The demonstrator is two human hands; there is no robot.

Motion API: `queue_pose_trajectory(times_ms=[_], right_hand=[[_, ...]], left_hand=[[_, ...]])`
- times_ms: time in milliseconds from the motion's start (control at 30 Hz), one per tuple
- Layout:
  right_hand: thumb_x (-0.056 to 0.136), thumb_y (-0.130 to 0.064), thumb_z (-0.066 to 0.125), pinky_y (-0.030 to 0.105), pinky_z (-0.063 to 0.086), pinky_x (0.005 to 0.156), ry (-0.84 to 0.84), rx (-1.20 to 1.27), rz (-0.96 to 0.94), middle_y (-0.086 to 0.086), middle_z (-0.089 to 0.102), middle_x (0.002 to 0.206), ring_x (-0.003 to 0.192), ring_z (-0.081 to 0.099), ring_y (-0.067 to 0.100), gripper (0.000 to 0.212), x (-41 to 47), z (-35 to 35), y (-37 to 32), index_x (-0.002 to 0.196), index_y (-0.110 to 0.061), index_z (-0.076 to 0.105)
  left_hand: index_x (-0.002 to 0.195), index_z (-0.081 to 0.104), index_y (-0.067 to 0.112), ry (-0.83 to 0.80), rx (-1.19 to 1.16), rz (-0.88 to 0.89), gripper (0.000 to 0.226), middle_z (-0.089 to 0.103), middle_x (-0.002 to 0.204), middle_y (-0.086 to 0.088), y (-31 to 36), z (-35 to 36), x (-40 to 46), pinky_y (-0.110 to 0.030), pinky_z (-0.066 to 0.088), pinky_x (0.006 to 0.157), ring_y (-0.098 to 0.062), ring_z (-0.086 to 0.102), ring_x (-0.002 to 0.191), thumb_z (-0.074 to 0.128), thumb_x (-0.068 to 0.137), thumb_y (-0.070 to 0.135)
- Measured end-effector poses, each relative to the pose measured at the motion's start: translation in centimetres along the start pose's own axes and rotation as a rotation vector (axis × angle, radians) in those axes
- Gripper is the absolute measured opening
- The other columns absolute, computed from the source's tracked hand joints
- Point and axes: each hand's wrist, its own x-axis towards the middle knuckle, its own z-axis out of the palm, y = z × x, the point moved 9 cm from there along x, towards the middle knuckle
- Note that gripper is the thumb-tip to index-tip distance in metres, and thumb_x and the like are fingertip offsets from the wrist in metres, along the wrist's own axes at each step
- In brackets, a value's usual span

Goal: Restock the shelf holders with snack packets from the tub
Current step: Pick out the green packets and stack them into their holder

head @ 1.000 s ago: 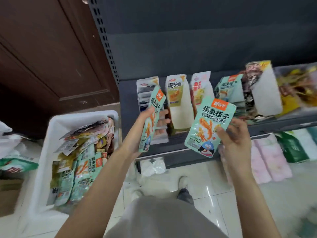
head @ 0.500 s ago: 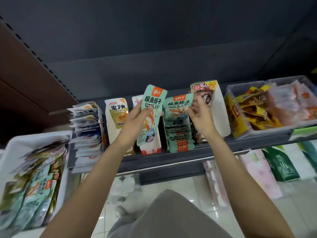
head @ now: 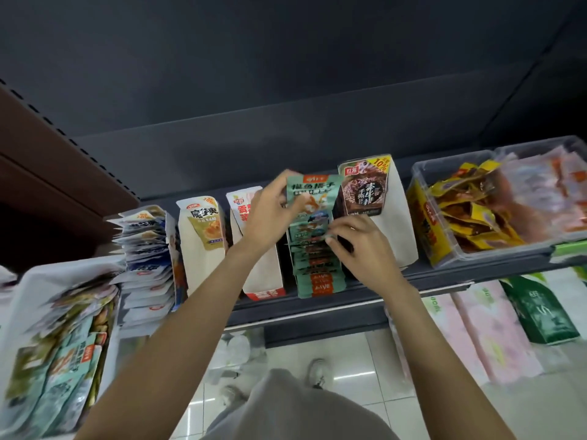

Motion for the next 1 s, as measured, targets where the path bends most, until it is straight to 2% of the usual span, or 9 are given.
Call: queue_pose_trajectory(times_ms=[67, 100, 200, 367, 467, 633, 833, 900, 1000], right_hand=[[0.089, -0.014, 0.065, 0.036, 0.049, 0.076, 0.010, -0.014, 0.010, 0.004, 0.067, 0.099, 0.092, 0.057, 0.025, 0.012, 0.1, -0.4, 0.2, 0.093, -0.007, 0.073], [0.089, -0.015, 0.065, 0.036, 0.049, 0.075, 0.011, -0.018, 0.022, 0.004, 0.066, 0.098, 0.092, 0.057, 0.024, 0.012, 0.1, -0.5, 0.4, 0.093, -0.007, 0.073], [0.088, -0.012, 0.065, 0.030, 0.047, 0.073, 0.025, -0.029, 0.067, 0.003, 0.067, 0.094, 0.089, 0.059, 0.022, 0.009, 0.2, -0.6, 0.8, 0.093, -0.010, 0.072], [0.089, -0.010, 0.061, 0.029, 0.047, 0.065, 0.070, -0.093, 0.175, 0.004, 0.069, 0.094, 0.081, 0.064, 0.023, 0.013, 0.1, -1.4, 0.7, 0.098, -0.012, 0.070], [0.091, -0.012, 0.057, 0.028, 0.049, 0.067, 0.203, -0.146, 0.163, 0.007, 0.070, 0.095, 0.083, 0.064, 0.024, 0.017, 0.1, -3.4, -1.5, 0.102, -0.011, 0.069], [0.094, -0.022, 0.050, 0.023, 0.050, 0.076, 0.308, 0.024, -0.030, 0.005, 0.072, 0.098, 0.088, 0.067, 0.015, 0.025, 1.3, -3.8, -9.1, 0.104, -0.008, 0.070], [0.093, -0.013, 0.052, 0.030, 0.053, 0.067, -0.003, 0.189, -0.291, -0.002, 0.071, 0.094, 0.080, 0.066, 0.015, 0.019, 2.1, 6.6, -22.0, 0.100, -0.013, 0.069], [0.092, -0.012, 0.055, 0.029, 0.053, 0.064, -0.154, 0.165, -0.381, -0.003, 0.070, 0.095, 0.082, 0.066, 0.014, 0.016, 1.5, 11.6, -26.4, 0.100, -0.014, 0.069], [0.092, -0.012, 0.054, 0.029, 0.053, 0.059, -0.377, 0.129, -0.443, -0.001, 0.070, 0.094, 0.080, 0.066, 0.016, 0.017, 0.0, 19.1, -31.7, 0.100, -0.014, 0.069]], left_hand=[[0.100, 0.061, 0.021, -0.053, 0.203, -0.032, 0.008, 0.071, 0.096, 0.000, -2.0, 0.7, -0.4, -0.041, 0.056, 0.075, -0.020, 0.069, 0.085, 0.061, 0.092, 0.023], [0.102, 0.065, 0.018, -0.085, 0.298, -0.033, 0.016, 0.072, 0.098, -0.001, -2.7, 1.0, -0.7, -0.040, 0.055, 0.078, -0.022, 0.068, 0.086, 0.060, 0.092, 0.029], [0.107, 0.072, 0.020, -0.156, 0.509, 0.051, 0.028, 0.070, 0.110, 0.003, -3.3, 1.4, -1.6, -0.028, 0.048, 0.089, -0.016, 0.063, 0.103, 0.057, 0.092, 0.038], [0.119, 0.065, 0.027, -0.215, 0.577, 0.096, 0.028, 0.069, 0.110, 0.003, -2.4, 0.5, -2.6, -0.028, 0.052, 0.080, -0.013, 0.064, 0.099, 0.057, 0.093, 0.033], [0.114, 0.067, 0.024, 0.022, 0.710, 0.221, 0.026, 0.071, 0.105, 0.003, 0.6, -2.7, -3.9, -0.032, 0.051, 0.078, -0.019, 0.063, 0.100, 0.058, 0.092, 0.034], [0.082, 0.069, 0.011, 0.473, 0.622, 0.385, 0.023, 0.063, 0.067, 0.002, 3.2, -11.2, -8.9, -0.025, 0.038, 0.060, -0.015, 0.054, 0.061, 0.051, 0.093, 0.021], [0.081, 0.065, 0.009, 0.652, 0.569, 0.288, 0.027, 0.058, 0.065, 0.001, -3.4, -19.6, -18.7, -0.030, 0.038, 0.047, -0.010, 0.046, 0.057, 0.046, 0.095, 0.022], [0.085, 0.065, 0.012, 0.678, 0.585, 0.153, 0.025, 0.054, 0.067, 0.008, -7.3, -22.8, -22.3, -0.030, 0.038, 0.047, -0.010, 0.046, 0.056, 0.046, 0.095, 0.026], [0.093, 0.065, 0.018, 0.642, 0.634, -0.201, 0.025, 0.052, 0.069, 0.010, -14.7, -27.8, -27.8, -0.027, 0.035, 0.048, -0.013, 0.050, 0.063, 0.047, 0.092, 0.036]])
